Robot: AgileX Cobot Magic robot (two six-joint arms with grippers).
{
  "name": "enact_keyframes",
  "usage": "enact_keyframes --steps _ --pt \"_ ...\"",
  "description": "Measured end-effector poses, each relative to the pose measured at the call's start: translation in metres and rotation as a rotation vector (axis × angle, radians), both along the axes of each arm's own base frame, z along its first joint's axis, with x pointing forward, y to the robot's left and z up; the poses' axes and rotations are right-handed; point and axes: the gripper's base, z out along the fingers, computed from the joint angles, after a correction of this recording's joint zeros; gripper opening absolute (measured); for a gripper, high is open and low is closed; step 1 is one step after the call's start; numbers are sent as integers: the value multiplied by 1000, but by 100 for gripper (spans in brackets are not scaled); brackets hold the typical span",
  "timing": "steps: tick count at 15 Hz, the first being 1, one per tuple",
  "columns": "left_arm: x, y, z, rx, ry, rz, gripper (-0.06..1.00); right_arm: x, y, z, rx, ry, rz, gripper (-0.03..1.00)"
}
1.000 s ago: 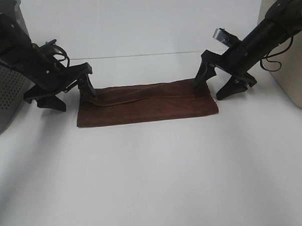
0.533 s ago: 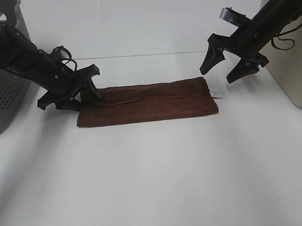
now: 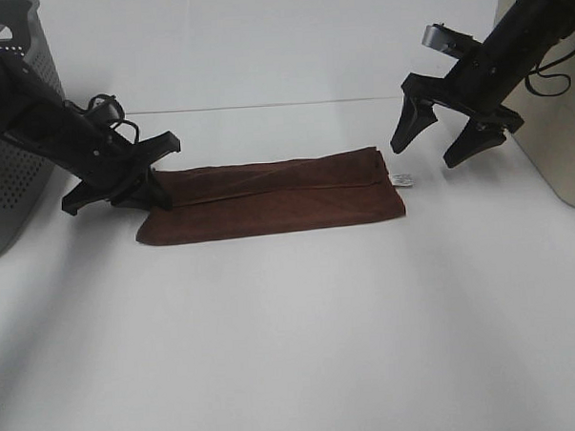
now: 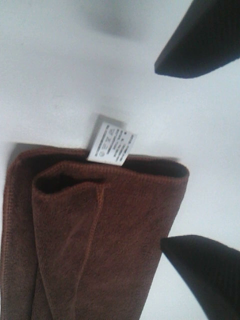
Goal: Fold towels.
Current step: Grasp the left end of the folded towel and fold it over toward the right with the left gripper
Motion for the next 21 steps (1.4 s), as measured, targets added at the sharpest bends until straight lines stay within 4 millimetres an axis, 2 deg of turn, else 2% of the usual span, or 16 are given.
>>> enact_keyframes --steps 2,4,6,8,11,13,14,15,18,19,21 --pt "0 15 12 2 13 22 2 0 0 0 0 3 2 81" --pt "-1 24 42 26 -21 39 2 0 0 0 -1 4 2 81" --pt "2 22 76 21 -47 39 2 0 0 0 -2 4 3 81" --pt "5 5 103 -24 -67 -11 2 0 0 0 -2 4 3 81" --pt "6 -46 127 -92 -136 -84 2 0 0 0 -2 4 3 81" --pt "6 -84 122 -119 -152 -91 2 0 0 0 -1 4 3 81" --pt "8 -113 99 -133 -117 -67 2 0 0 0 2 5 2 81" --pt "11 -123 82 -137 -89 -51 2 0 0 0 2 5 2 81" --pt "14 -147 61 -185 -58 -3 5 -1 0 0 4 5 1 81" --pt "15 -154 58 -203 -66 13 10 -1 1 0 10 11 2 81" --pt "13 -164 55 -247 -58 41 36 -2 1 1 15 26 8 81"
